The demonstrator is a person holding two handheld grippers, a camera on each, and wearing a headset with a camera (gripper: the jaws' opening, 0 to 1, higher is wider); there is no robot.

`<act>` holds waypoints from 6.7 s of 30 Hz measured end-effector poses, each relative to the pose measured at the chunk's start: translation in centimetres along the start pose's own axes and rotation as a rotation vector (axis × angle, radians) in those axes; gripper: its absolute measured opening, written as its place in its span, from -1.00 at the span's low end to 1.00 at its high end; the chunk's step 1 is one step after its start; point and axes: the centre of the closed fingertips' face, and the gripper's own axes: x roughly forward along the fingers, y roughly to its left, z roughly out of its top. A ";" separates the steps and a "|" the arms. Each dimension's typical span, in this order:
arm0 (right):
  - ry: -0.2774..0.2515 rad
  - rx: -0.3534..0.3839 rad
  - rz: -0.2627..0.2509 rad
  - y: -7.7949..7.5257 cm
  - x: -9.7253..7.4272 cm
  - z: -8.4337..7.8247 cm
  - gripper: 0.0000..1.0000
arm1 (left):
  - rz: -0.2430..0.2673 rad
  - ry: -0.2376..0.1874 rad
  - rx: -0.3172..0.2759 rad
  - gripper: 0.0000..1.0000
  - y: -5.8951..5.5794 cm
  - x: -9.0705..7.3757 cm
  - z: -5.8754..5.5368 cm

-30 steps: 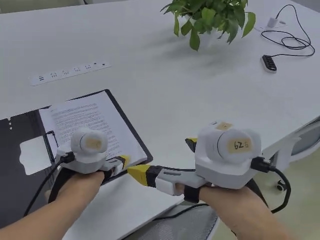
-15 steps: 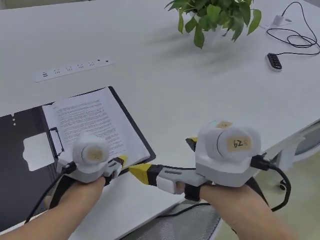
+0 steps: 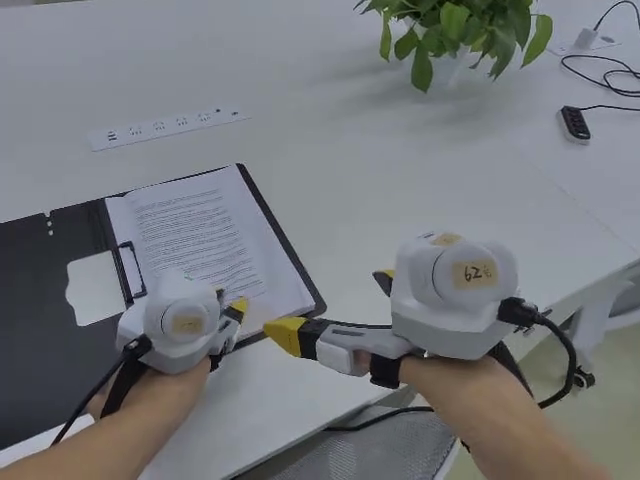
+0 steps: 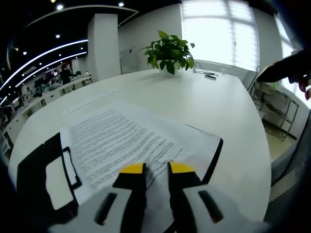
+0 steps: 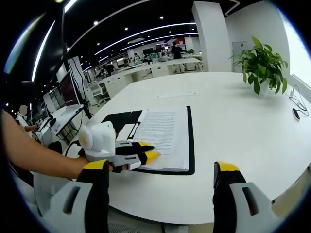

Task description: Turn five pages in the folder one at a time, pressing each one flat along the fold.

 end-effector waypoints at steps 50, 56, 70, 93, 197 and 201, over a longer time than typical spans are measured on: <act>0.084 0.239 0.003 -2.2 9.5 -4.0 -0.25 | 0.015 -0.001 -0.121 -0.95 0.5 0.0 0.0; 0.075 0.267 -0.022 -3.0 9.7 -4.3 -0.44 | 0.017 0.005 -0.109 -0.95 0.5 0.0 0.0; 0.046 0.296 -0.062 -4.3 9.4 -4.5 -1.00 | 0.020 0.010 -0.095 -0.95 0.4 0.0 0.0; -0.020 0.420 0.009 -3.4 8.5 -2.7 -1.00 | -0.018 0.084 -0.196 -0.67 -0.2 -0.8 0.3; 0.198 0.151 0.421 28.0 20.3 -7.5 -0.92 | 0.420 -0.125 -0.360 -0.52 16.7 -29.3 -5.9; 0.181 0.148 0.439 28.3 19.5 -7.2 -0.89 | 0.399 -0.079 -0.339 -0.52 16.6 -28.2 -6.3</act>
